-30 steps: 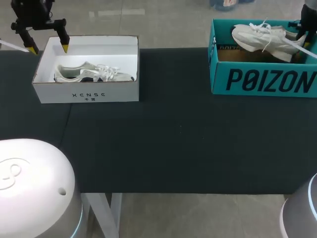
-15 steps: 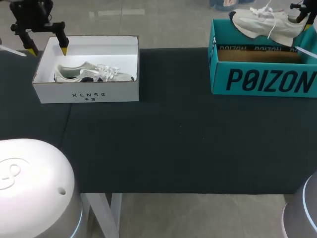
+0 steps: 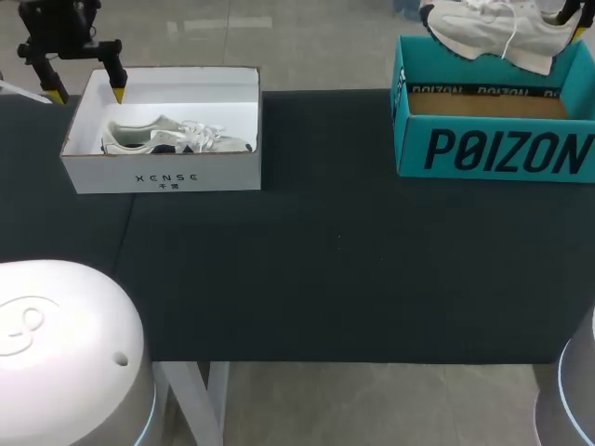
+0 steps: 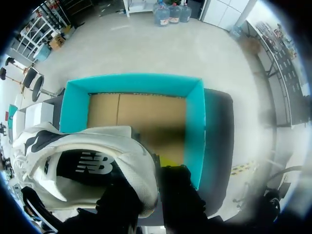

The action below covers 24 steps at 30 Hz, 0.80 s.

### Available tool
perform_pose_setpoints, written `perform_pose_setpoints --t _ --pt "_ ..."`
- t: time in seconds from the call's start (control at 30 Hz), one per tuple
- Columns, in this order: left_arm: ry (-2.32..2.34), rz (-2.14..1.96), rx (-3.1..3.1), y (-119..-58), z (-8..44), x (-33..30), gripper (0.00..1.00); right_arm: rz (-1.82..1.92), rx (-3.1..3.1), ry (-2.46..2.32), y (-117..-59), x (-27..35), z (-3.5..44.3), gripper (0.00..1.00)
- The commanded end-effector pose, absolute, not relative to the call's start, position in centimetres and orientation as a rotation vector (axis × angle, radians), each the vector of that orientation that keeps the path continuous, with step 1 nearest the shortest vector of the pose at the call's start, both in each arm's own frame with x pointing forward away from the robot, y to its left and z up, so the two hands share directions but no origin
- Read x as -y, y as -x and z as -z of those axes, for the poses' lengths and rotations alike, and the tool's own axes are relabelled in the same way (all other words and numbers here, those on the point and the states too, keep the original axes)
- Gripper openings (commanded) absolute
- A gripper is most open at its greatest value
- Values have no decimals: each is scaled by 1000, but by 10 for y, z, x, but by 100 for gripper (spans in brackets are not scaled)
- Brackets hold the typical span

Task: Take the shoe out of the shoebox, open the shoe tongue, remove and reinsert the insole, then place the shoe into the shoebox

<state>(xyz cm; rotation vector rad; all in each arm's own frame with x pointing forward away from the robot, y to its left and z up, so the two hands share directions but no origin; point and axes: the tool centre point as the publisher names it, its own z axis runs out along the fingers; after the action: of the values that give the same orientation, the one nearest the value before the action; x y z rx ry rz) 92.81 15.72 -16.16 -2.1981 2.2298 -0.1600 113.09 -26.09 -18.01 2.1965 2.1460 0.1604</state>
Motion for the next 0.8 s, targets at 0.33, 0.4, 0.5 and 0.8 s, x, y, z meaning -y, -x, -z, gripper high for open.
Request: perform_pose_setpoints --t 0.33,0.4,0.5,0.8 --pt "2222 141 -2238 -926 167 -156 100 -277 -2070 -2079 -1039 235 158 0" --pt "2241 165 -2259 -925 168 -158 100 -277 -2070 -2079 -1039 235 158 0" --pt "2245 161 -2296 -924 173 -156 100 -277 -2070 -2079 -1039 235 158 0" --pt "2276 54 -2196 -915 166 -145 100 -251 -2040 -2075 -1039 231 152 0"
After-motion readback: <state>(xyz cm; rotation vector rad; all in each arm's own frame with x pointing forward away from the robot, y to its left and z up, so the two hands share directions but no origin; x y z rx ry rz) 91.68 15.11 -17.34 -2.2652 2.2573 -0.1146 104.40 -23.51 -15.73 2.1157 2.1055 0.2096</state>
